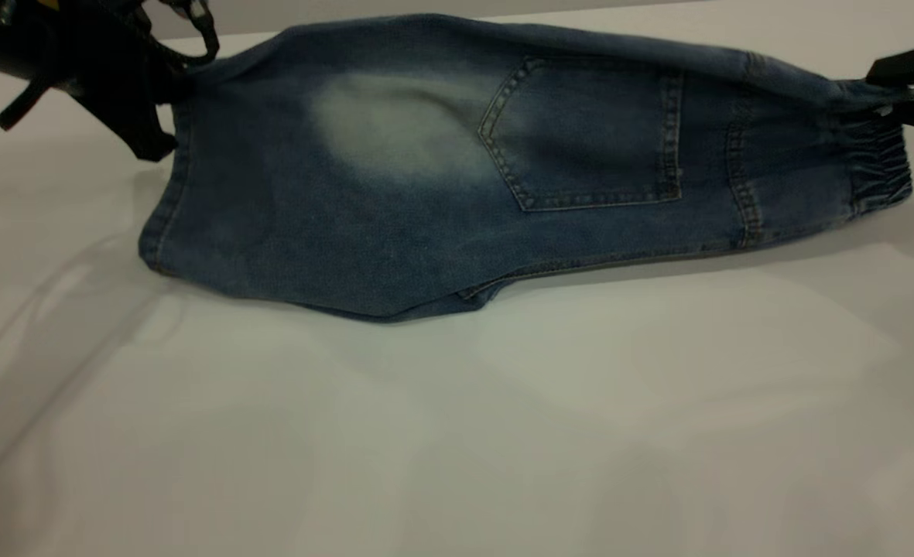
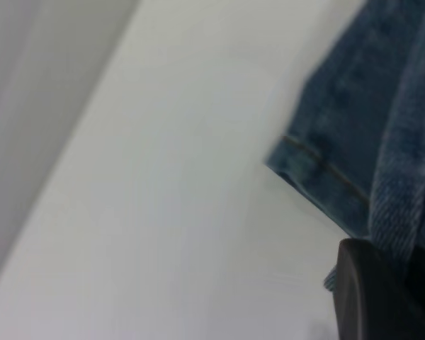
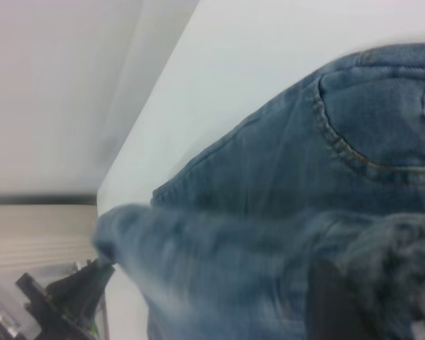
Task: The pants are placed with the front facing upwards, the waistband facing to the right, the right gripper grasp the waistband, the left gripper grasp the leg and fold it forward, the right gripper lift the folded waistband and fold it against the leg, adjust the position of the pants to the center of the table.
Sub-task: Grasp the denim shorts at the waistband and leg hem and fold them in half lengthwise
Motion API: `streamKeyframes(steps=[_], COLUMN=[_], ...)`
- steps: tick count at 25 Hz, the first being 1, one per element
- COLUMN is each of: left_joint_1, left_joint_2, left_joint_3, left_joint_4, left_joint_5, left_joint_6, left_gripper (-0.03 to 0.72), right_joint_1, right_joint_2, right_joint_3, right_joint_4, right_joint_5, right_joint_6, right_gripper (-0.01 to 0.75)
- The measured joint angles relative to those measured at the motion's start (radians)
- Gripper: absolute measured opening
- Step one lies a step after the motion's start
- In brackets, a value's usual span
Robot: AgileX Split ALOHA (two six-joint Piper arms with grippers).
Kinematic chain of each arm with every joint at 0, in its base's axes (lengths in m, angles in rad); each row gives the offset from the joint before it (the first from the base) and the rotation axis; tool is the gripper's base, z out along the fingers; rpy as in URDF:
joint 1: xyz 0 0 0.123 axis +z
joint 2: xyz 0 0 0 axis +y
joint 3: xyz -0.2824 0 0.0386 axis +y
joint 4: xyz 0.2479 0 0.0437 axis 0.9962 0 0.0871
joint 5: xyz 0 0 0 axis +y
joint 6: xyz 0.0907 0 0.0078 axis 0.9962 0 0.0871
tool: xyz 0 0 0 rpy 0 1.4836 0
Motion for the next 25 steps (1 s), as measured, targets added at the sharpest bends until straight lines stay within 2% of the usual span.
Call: streamKeyframes(steps=[4, 8, 11, 14, 19, 23, 25], left_joint_1=[0.0, -0.001, -0.001, -0.001, -0.02, -0.055, -0.069], left_joint_2=[0.013, 0.013, 0.013, 0.011, -0.001, -0.019, -0.019], left_joint_3=[0.0, 0.0, 0.0, 0.0, 0.0, 0.0, 0.0], left_joint_4=[0.0, -0.007, -0.038, -0.063, -0.056, -0.056, -0.056], left_joint_5=[0.013, 0.011, 0.019, 0.022, 0.035, 0.024, 0.023], left_joint_6=[0.0, 0.0, -0.009, -0.01, -0.028, -0.031, -0.037], left_gripper=[0.117, 0.227, 0.315, 0.358, 0.367, 0.367, 0.367], right_joint_1=[0.048, 0.078, 0.078, 0.078, 0.077, 0.076, 0.076], right_joint_2=[0.0, -0.001, -0.001, -0.001, -0.002, -0.004, -0.004], right_joint_3=[-0.022, -0.032, -0.032, -0.032, -0.032, -0.032, -0.032], right_joint_4=[-0.001, -0.001, -0.001, -0.055, -0.143, -0.222, -0.237], right_joint_5=[-0.01, -0.061, -0.064, -0.105, -0.166, -0.153, -0.189], right_joint_6=[-0.008, -0.005, 0.036, 0.079, 0.197, 0.274, 0.288], right_gripper=[0.357, 0.431, 0.44, 0.441, 0.441, 0.441, 0.441])
